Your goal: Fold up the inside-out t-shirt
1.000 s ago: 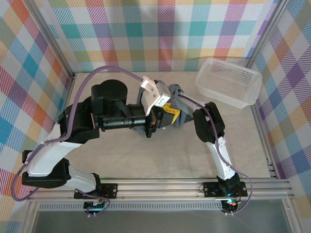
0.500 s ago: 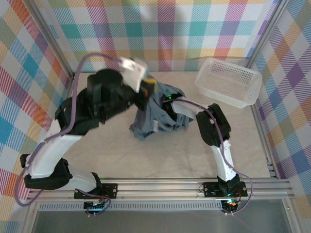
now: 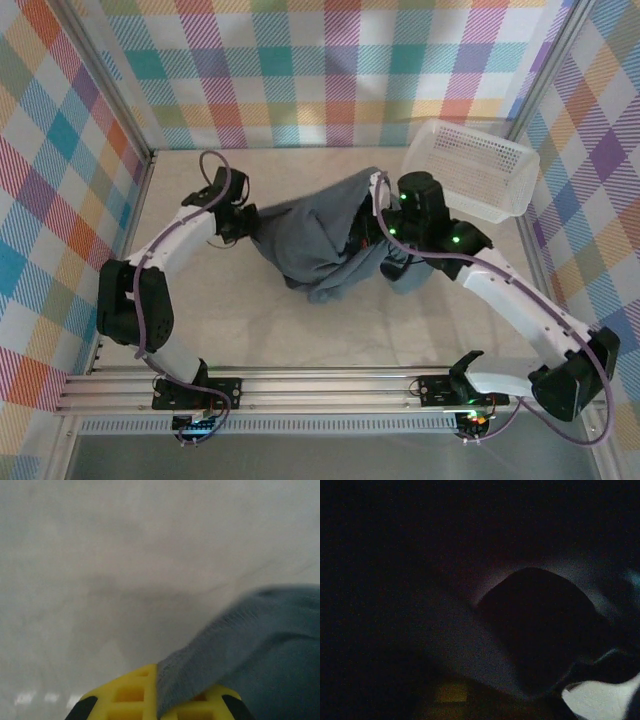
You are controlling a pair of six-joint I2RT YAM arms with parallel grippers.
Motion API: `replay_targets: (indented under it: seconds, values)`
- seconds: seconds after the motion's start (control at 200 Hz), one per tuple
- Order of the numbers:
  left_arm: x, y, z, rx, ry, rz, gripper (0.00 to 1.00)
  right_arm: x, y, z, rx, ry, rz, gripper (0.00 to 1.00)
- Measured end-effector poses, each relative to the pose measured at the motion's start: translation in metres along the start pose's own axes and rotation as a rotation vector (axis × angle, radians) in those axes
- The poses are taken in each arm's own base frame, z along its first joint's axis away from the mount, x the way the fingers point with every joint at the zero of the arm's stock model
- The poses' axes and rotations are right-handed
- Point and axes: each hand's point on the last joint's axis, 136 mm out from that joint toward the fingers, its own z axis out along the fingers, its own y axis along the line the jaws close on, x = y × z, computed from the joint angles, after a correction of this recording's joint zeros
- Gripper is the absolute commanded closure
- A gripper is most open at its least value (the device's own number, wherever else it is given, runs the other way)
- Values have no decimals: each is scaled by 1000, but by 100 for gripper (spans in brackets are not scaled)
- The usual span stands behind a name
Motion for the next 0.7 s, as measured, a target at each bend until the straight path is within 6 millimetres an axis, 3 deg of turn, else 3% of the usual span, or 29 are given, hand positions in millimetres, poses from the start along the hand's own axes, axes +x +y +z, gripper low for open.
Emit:
replay_targets:
  seconds: [0.07,0.15,0.25,0.345,0.44,0.54,0.63,0.7]
  values:
    - [4,0,3,8,15,-11,48,-8,1,-4,2,-27,7,100]
    - [4,-7,-5,54,5,-23,32,-12,-6,-5,36,-41,23,100]
    - [3,-15,-37,129,-48,-32,30,-11,-15,-2,71,-41,49,100]
    - [-2,-40,-99,306,-171,-27,30,-7,-21,5,74,-15,74,100]
    - [6,-91,-175,579,-292,78,25,-4,-25,18,72,23,97,100]
    - [43,-157,-233,796,-293,319,17,4,-29,29,63,63,121,100]
    - [57,-191,-253,869,-290,457,18,11,-29,36,44,91,145,100]
    - [50,-201,-239,844,-283,482,25,14,-26,39,23,108,162,100]
